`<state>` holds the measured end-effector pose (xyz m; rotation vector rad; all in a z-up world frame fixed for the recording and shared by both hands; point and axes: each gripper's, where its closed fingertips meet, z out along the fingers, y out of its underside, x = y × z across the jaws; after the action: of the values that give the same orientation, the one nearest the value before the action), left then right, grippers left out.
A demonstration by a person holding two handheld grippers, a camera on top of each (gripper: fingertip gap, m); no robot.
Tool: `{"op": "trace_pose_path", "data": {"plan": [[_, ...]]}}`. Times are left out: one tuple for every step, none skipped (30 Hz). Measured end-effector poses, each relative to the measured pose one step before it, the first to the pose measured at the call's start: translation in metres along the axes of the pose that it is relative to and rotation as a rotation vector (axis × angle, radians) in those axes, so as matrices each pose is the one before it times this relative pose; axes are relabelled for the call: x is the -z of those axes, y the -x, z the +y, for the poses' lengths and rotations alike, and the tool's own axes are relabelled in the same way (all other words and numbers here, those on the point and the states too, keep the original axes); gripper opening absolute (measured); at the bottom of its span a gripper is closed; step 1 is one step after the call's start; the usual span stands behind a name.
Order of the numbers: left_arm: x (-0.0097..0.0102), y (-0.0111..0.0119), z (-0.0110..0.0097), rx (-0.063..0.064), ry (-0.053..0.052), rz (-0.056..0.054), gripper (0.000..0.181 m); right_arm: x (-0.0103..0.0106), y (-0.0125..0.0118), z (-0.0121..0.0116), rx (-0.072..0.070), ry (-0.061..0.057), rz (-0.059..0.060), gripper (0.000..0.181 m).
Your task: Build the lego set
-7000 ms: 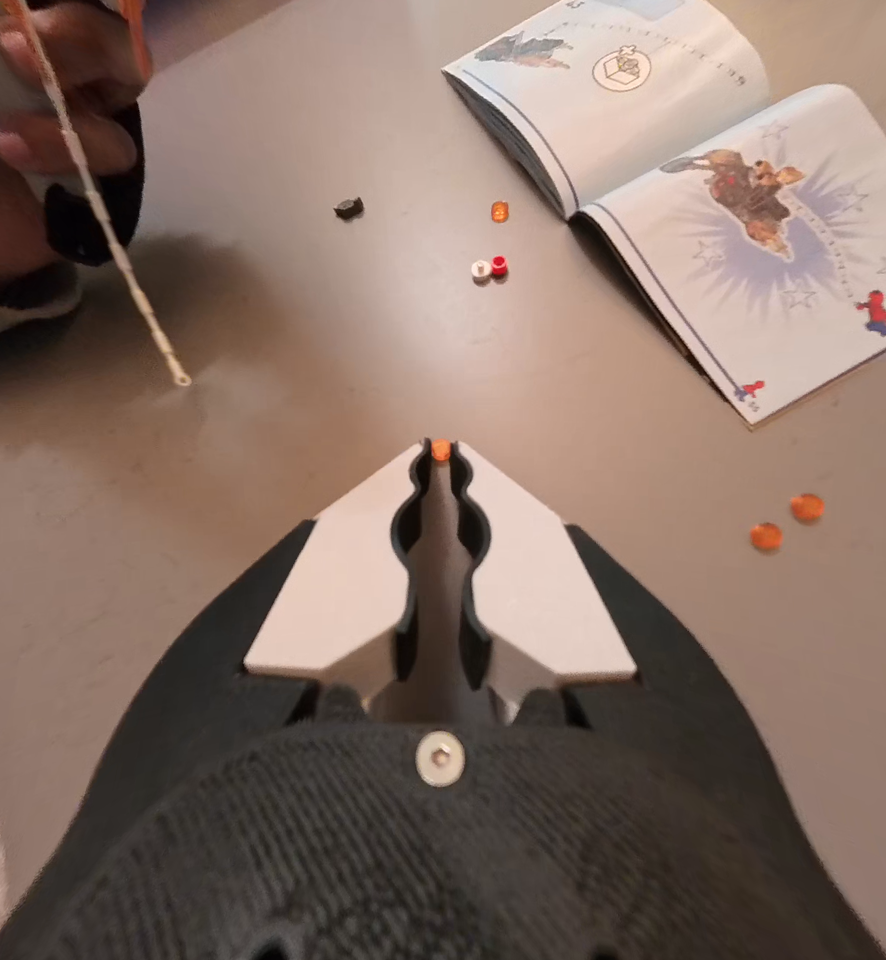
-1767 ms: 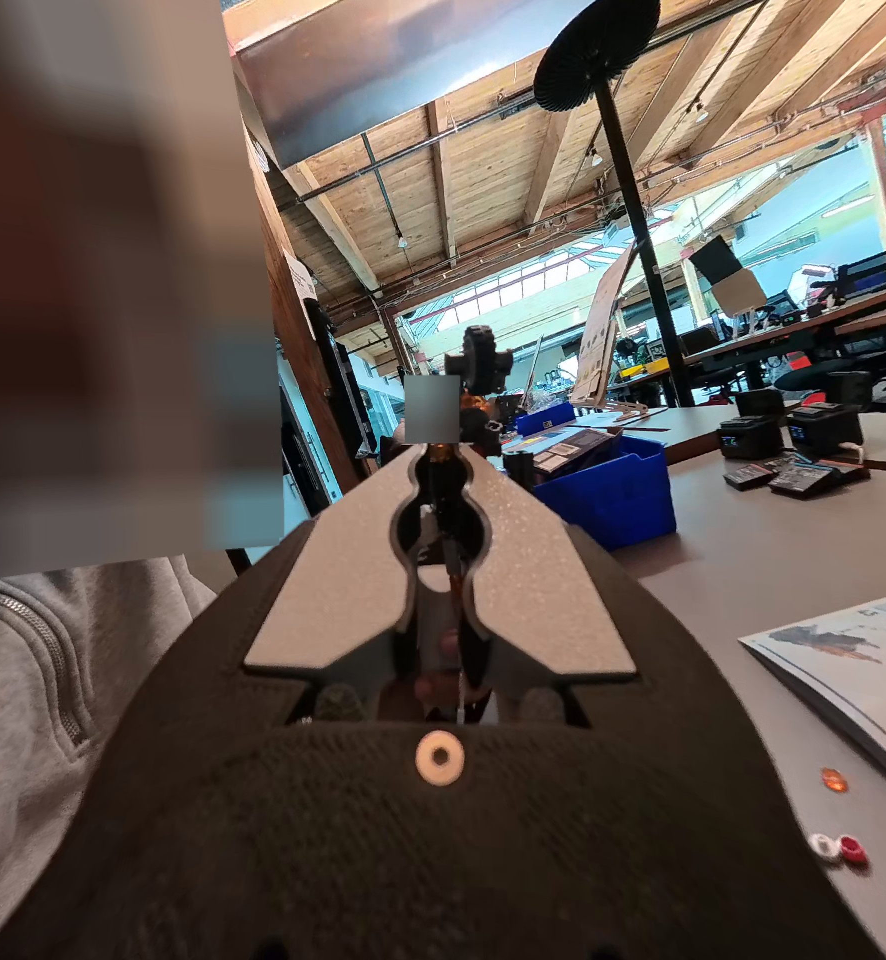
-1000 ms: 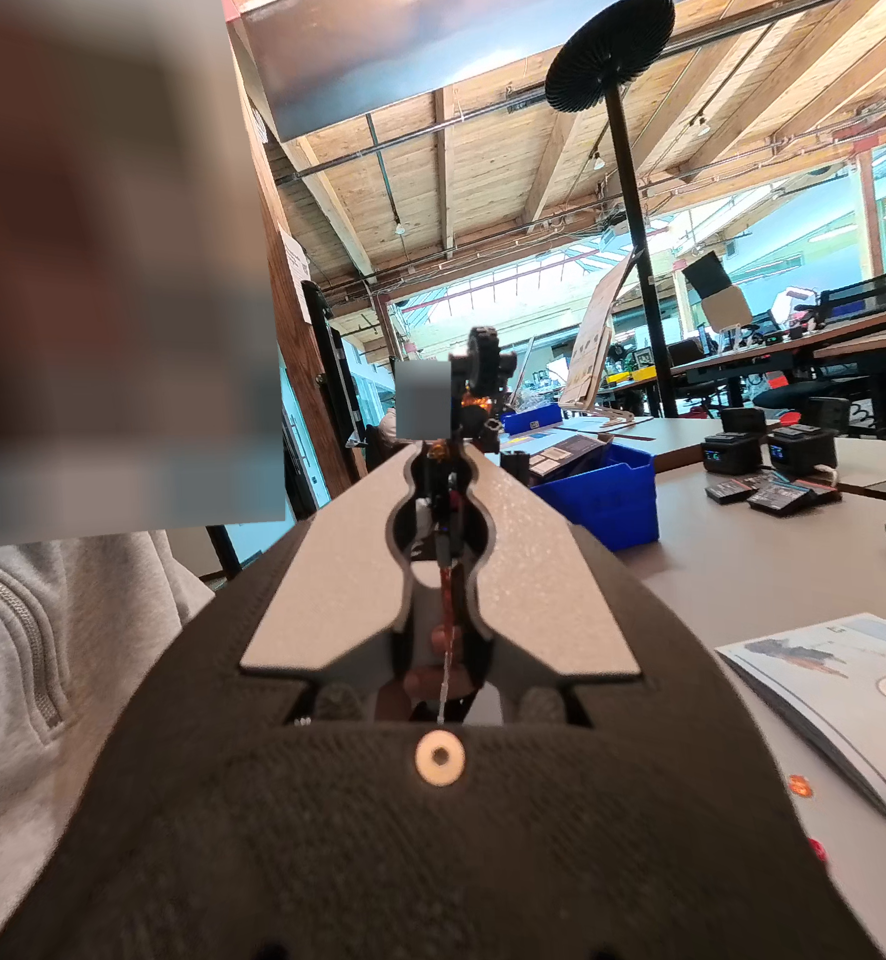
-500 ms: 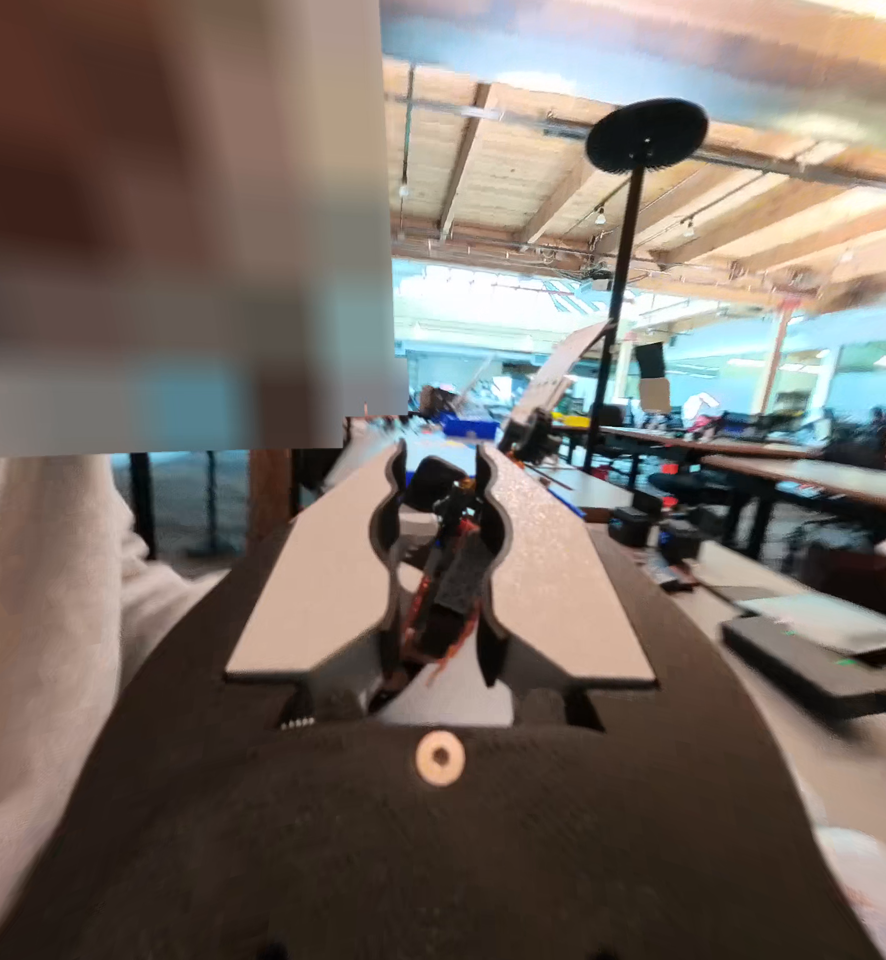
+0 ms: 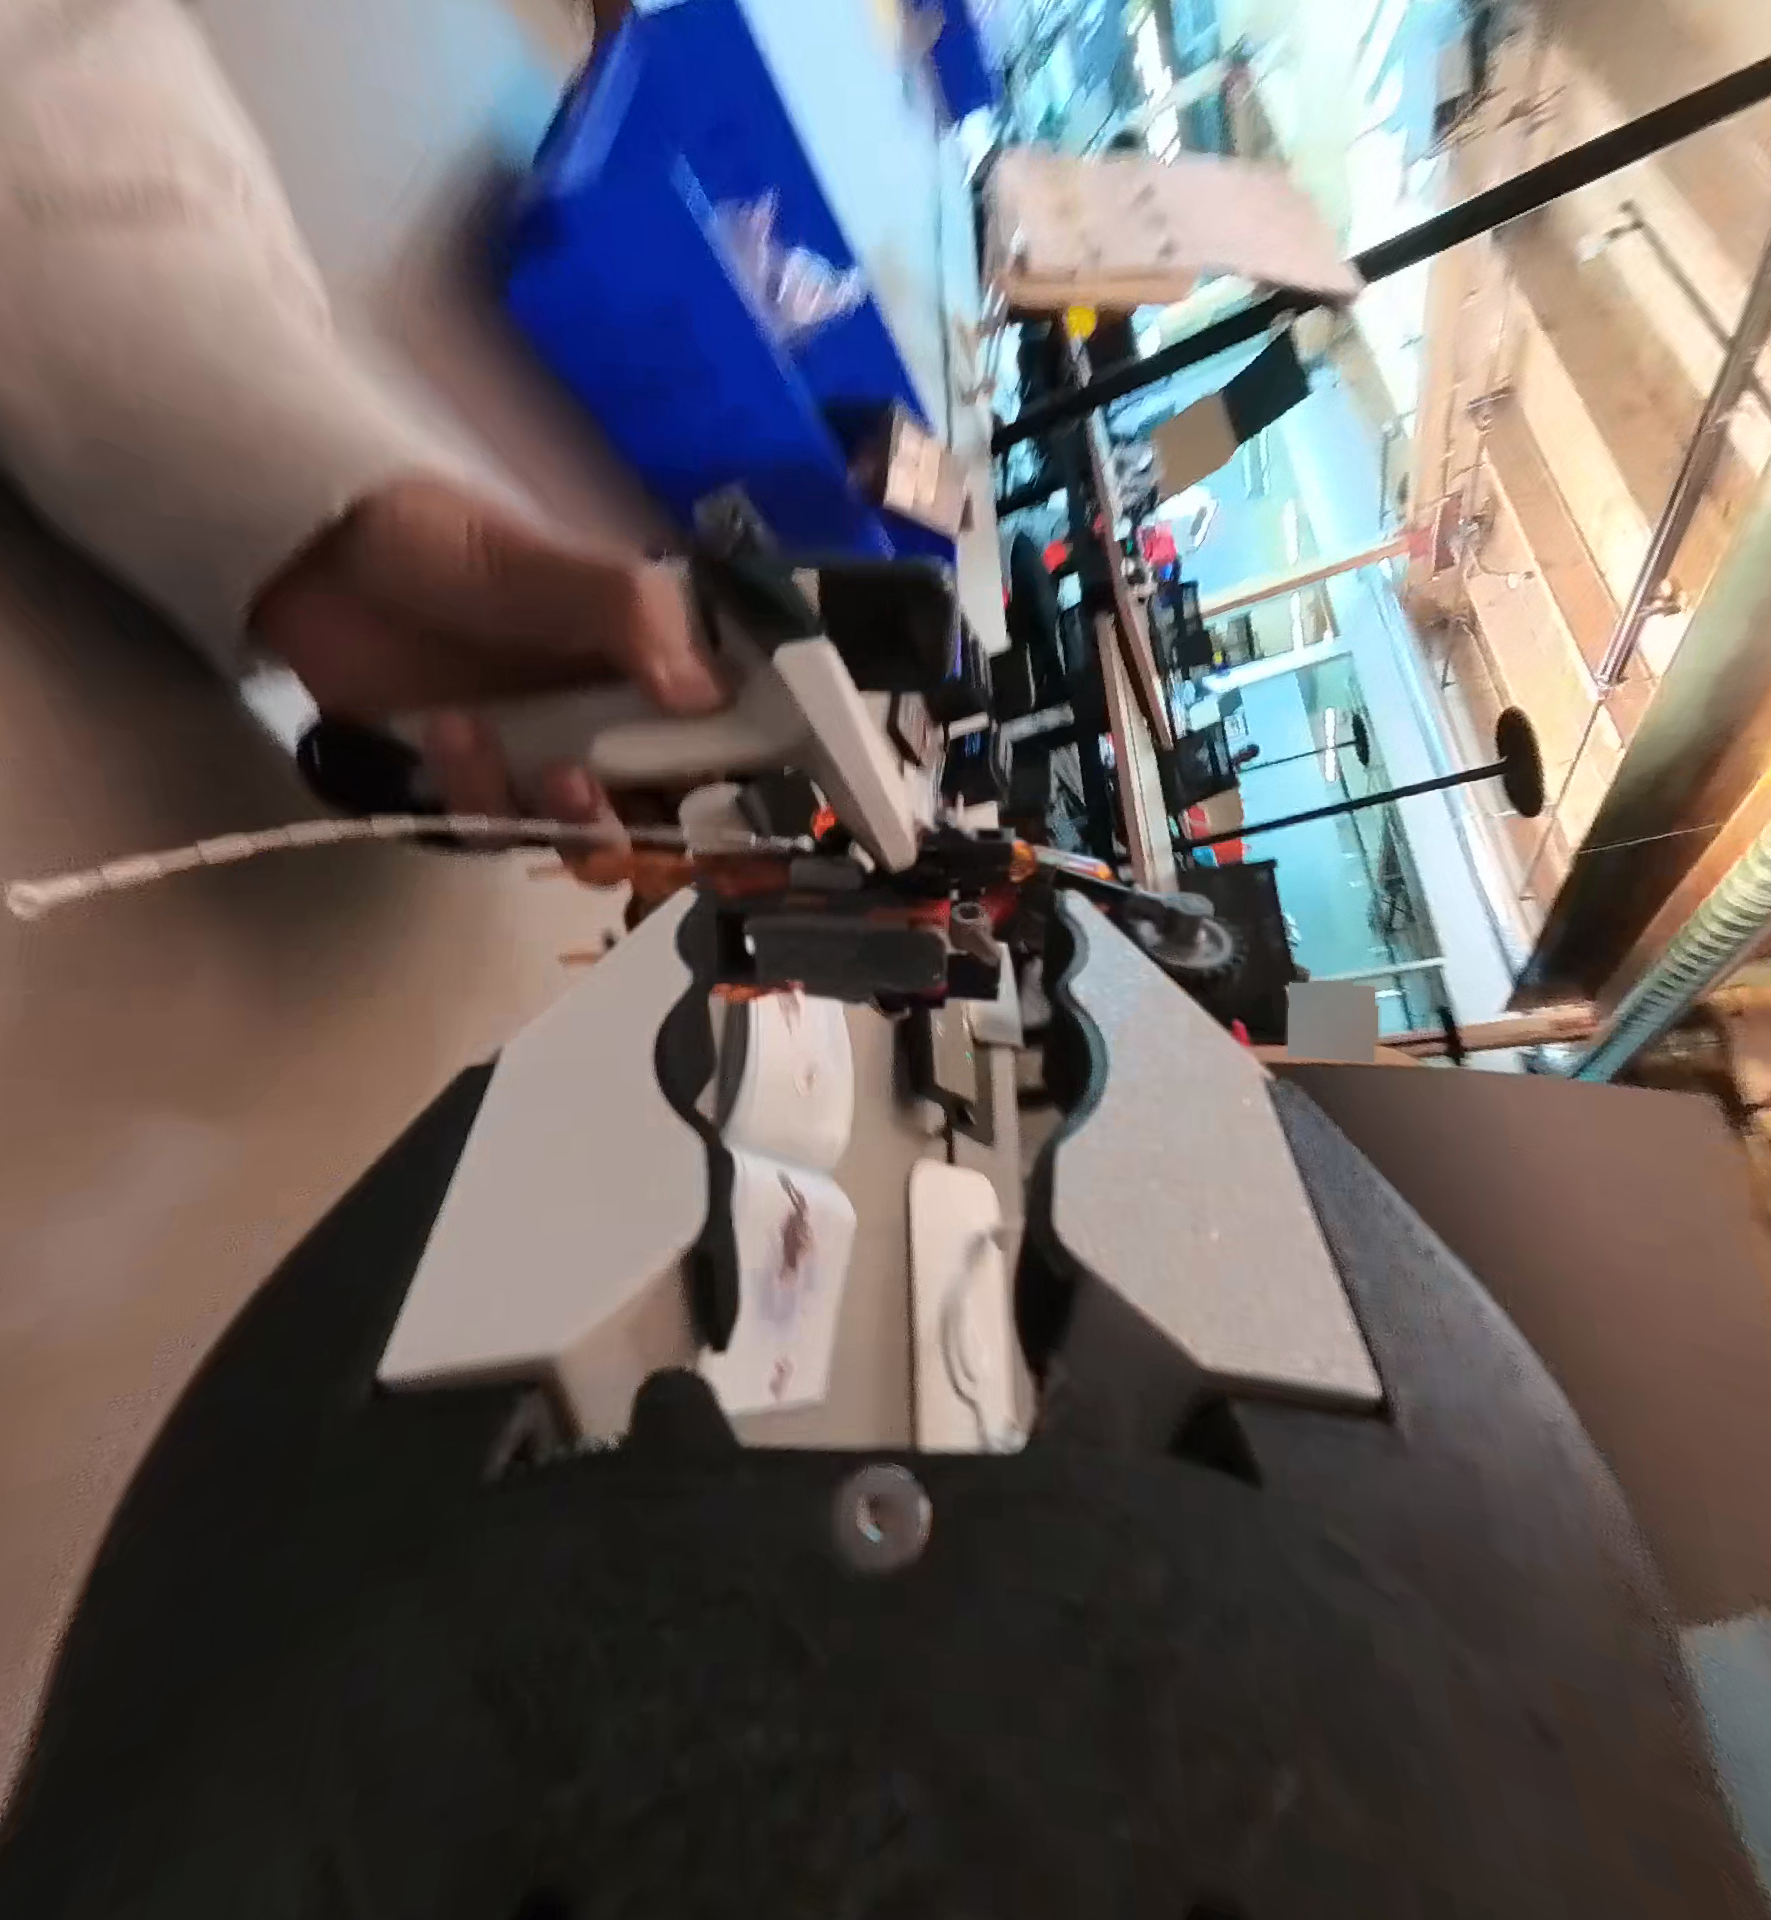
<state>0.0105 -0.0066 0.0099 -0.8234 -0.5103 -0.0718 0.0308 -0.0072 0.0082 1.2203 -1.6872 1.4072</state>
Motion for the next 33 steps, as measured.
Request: {"op": "trace_pose_path", "data": {"plan": [[-0.00077,0.00016,0.00157,0.0031,0.0083,0.0002,0.034,-0.00057,0.0007,0.00191,0.0269,0.0201,-0.0038,0.06],[-0.00085,0.00024,0.00178,-0.0008,0.0099,-0.0015,0.034,0.00054,-0.00065,-0.00037,0.0095,0.0032,-0.0027,0.058],[-0.00082,0.00012,0.00178,-0.001,0.0097,-0.0011,0.034,0.00138,-0.00139,-0.00195,-0.0064,-0.0092,-0.0064,0.056],[-0.00065,-0.00003,0.00134,-0.0008,0.0072,-0.0009,0.034,0.00196,-0.0017,-0.00252,-0.0138,-0.0131,-0.0107,0.052],[-0.0004,-0.00009,0.0007,0.0002,0.0041,0.0003,0.034,0.00222,-0.00163,-0.00198,-0.0145,-0.0103,-0.0137,0.048],[-0.00017,-0.00037,0.00026,0.0032,0.0012,0.0037,0.034,0.00217,-0.00198,-0.00103,-0.0135,-0.0061,-0.012,0.045],[-0.00011,-0.0006,0.00018,0.0056,0.0005,0.0062,0.034,0.00186,-0.00213,-0.00018,-0.0115,-0.003,-0.0105,0.044],[-0.00015,-0.00048,0.00031,0.0059,0.0007,0.006,0.033,0.00139,-0.00155,0.00051,-0.0103,-0.0001,-0.0131,0.043],[-0.00038,-0.0004,0.00036,0.0051,0.0011,0.005,0.033,0.00066,-0.0005,0.00096,-0.0114,0.0016,-0.0164,0.044],[-0.00036,-0.00052,0.00055,0.0051,0.0018,0.0053,0.033,-0.00007,0.0004,0.001,-0.0117,0.003,-0.0179,0.045],[-0.00043,-0.00025,0.00045,0.0036,0.0016,0.0037,0.034,-0.00097,0.00139,0.00086,-0.0099,0.0055,-0.017,0.048],[-0.00018,-0.00005,0.00008,0.0012,-0.0006,0.0006,0.034,-0.00159,0.00189,0.00073,-0.0053,0.0091,-0.0129,0.052],[0.00013,0.00015,-0.00024,0.0016,-0.0021,-0.0001,0.034,-0.00189,0.00201,0.00074,0.0018,0.0117,-0.0054,0.056],[0.00034,0.00006,-0.00073,0.0021,-0.0041,0.0009,0.034,-0.00203,0.00192,0.00047,0.0084,0.0112,0.0008,0.057],[0.00046,-0.00015,-0.00084,0.0019,-0.0054,0.0016,0.034,-0.00204,0.00203,0.0,0.0113,0.0081,0.0044,0.058],[0.00025,-0.00019,-0.00071,0.0028,-0.0044,0.0022,0.033,-0.00198,0.00178,-0.00007,0.0095,0.0054,0.0065,0.058],[0.00007,-0.00017,-0.00011,0.0026,-0.0014,0.0022,0.034,-0.0018,0.00129,-0.00003,0.005,0.0032,0.0067,0.059],[-0.00012,-0.00016,0.00023,0.0003,0.0012,0.0006,0.034,-0.00153,0.00076,0.00029,0.0001,0.0018,0.0063,0.06],[-0.00037,-0.0001,0.00047,-0.0021,0.0027,-0.0005,0.034,-0.00126,0.00026,0.00049,-0.003,0.0007,0.0053,0.06],[-0.00025,-0.00008,0.00062,-0.0022,0.0031,-0.0009,0.033,-0.00076,-0.0001,0.00045,-0.0044,-0.0013,0.0047,0.06],[-0.00029,0.00007,0.0004,-0.0011,0.0024,-0.0012,0.033,-0.00037,-0.00043,0.0004,-0.0051,-0.0028,0.004,0.06],[-0.00006,-0.00006,0.0001,-0.0002,0.0002,0.0005,0.033,-0.00013,-0.00035,0.00043,-0.0051,-0.0024,0.0015,0.059],[-0.00005,-0.00035,-0.00006,0.0012,-0.0002,0.0025,0.033,-0.00011,-0.00005,0.0007,-0.0031,-0.0001,-0.001,0.059],[-0.00005,0.00004,0.00021,0.0019,0.0012,0.0009,0.033,-0.00001,0.00017,0.00091,0.0009,0.0028,-0.0025,0.059],[-0.00025,0.00019,0.00049,0.0013,0.0023,-0.0003,0.033,-0.00015,0.00074,0.00099,0.0045,0.0047,-0.005,0.059],[-0.00034,-0.00001,0.00061,0.001,0.0036,0.0005,0.034,0.00001,0.00106,0.00074,0.0062,0.0048,-0.0068,0.059],[-0.0003,0.00015,0.00048,0.001,0.0029,0.0004,0.034,0.00015,0.00083,0.00022,0.0071,0.0046,-0.006,0.059],[-0.00022,-0.00011,0.00054,0.0012,0.0029,0.0009,0.034,0.0002,0.00092,0.00027,0.0086,0.006,-0.0063,0.06],[-0.00044,-0.00017,0.00044,0.0006,0.003,0.0015,0.033,0.00015,0.00093,0.00073,0.0103,0.0099,-0.0072,0.06],[-0.00036,0.00002,0.00073,-0.0002,0.0041,-0.0007,0.034,0.00024,0.00094,0.00122,0.0117,0.0136,-0.0069,0.06],[-0.00039,0.00054,0.00093,-0.0018,0.0056,-0.004,0.034,0.00012,0.00088,0.00149,0.012,0.0149,-0.0069,0.06],[-0.00031,0.00041,0.00083,-0.0028,0.0054,-0.0042,0.033,0.00028,0.00096,0.00129,0.0104,0.0133,-0.0077,0.061],[-0.00038,0.00028,0.00071,-0.0022,0.0049,-0.0029,0.033,0.00029,0.00094,0.00094,0.0075,0.0102,-0.0082,0.061]]}}
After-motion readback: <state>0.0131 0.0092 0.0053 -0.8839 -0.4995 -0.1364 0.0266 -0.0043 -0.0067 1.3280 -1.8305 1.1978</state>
